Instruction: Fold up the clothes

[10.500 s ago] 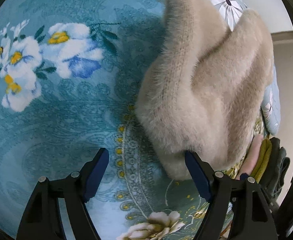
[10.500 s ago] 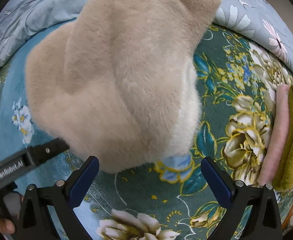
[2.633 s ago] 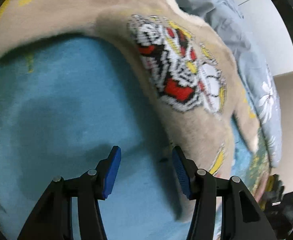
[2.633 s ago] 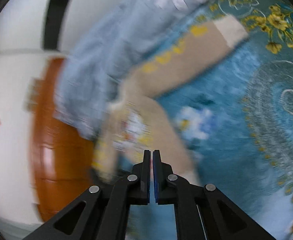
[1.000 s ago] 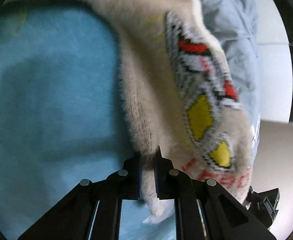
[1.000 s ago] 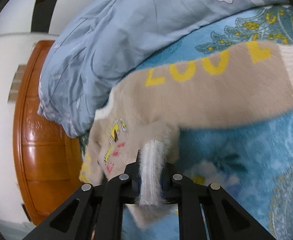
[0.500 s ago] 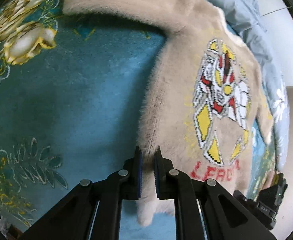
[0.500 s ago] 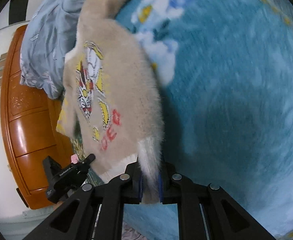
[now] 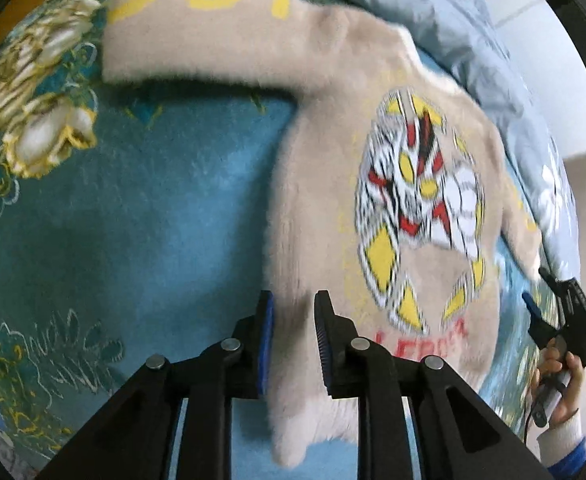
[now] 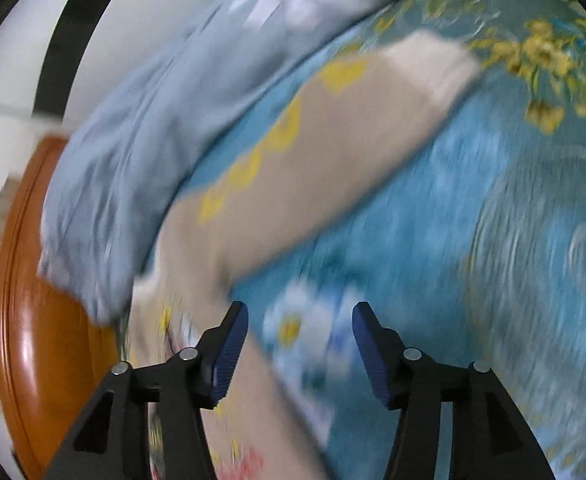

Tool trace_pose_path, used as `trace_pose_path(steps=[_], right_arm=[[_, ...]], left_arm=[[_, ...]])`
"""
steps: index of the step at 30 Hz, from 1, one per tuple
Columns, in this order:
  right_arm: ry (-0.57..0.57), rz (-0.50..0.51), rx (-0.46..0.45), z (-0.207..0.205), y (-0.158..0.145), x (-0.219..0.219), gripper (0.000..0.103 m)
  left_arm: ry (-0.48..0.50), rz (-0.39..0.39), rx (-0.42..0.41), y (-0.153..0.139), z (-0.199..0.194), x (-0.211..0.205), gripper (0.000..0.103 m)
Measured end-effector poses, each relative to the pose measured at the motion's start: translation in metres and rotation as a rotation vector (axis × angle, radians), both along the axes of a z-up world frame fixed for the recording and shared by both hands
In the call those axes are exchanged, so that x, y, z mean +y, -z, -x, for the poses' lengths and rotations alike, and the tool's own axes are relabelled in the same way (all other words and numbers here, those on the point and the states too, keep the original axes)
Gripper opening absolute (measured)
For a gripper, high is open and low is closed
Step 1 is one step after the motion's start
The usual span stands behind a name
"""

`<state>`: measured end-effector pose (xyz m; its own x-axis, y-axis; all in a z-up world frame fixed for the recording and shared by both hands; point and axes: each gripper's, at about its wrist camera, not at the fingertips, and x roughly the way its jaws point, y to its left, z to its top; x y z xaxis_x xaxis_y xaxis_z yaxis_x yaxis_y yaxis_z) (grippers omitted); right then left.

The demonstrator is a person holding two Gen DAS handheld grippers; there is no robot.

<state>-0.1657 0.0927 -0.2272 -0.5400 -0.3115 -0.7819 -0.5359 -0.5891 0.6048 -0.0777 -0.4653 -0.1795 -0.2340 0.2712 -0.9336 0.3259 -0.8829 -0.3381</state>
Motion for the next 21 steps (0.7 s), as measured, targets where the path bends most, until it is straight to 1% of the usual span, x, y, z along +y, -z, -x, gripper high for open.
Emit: trace_pose_path(steps=[2, 4, 5, 7, 10, 12, 13, 14, 15, 16, 17, 18, 19, 21], right_arm=[[0.063, -0.020, -0.008, 0.013, 0.005, 0.013, 0.060], [0.089, -0.045, -0.027, 0.025, 0.011, 0.021, 0.063], [0.093, -0.050, -0.033, 0.030, 0.014, 0.024, 0.063], [0.102, -0.038, -0.032, 0.038, 0.021, 0.029, 0.066], [0.145, -0.007, -0.005, 0.043, 0.024, 0.036, 0.070], [0.159, 0.020, 0.005, 0.043, 0.025, 0.038, 0.070], [0.167, 0.034, 0.010, 0.043, 0.026, 0.039, 0.070], [0.174, 0.047, 0.016, 0.043, 0.027, 0.040, 0.070], [0.182, 0.061, 0.021, 0.043, 0.028, 0.041, 0.070], [0.189, 0.074, 0.026, 0.043, 0.029, 0.042, 0.069], [0.196, 0.087, 0.031, 0.043, 0.030, 0.043, 0.068], [0.204, 0.101, 0.036, 0.043, 0.031, 0.044, 0.065], [0.211, 0.114, 0.041, 0.043, 0.032, 0.045, 0.057], [0.226, 0.141, 0.051, 0.043, 0.033, 0.046, 0.050]], left_arm=[[-0.040, 0.007, 0.031, -0.002, 0.005, -0.003, 0.020], [-0.073, 0.025, 0.079, -0.008, 0.010, -0.005, 0.020], [-0.084, 0.044, 0.115, -0.014, 0.014, -0.005, 0.020], [-0.085, 0.057, 0.147, -0.020, 0.020, -0.004, 0.020], [-0.069, 0.090, 0.175, -0.021, 0.038, 0.009, 0.023], [-0.068, 0.105, 0.182, -0.023, 0.029, 0.011, 0.023], [-0.072, 0.108, 0.186, -0.025, 0.026, 0.011, 0.026], [-0.075, 0.106, 0.188, -0.028, 0.033, 0.014, 0.028], [-0.078, 0.103, 0.191, -0.031, 0.039, 0.017, 0.033], [-0.079, 0.101, 0.191, -0.035, 0.036, 0.015, 0.036], [-0.080, 0.100, 0.190, -0.038, 0.032, 0.013, 0.037], [-0.081, 0.098, 0.190, -0.041, 0.029, 0.010, 0.040], [-0.084, 0.096, 0.188, -0.040, 0.030, 0.013, 0.042], [-0.092, 0.093, 0.184, -0.035, 0.033, 0.018, 0.043]])
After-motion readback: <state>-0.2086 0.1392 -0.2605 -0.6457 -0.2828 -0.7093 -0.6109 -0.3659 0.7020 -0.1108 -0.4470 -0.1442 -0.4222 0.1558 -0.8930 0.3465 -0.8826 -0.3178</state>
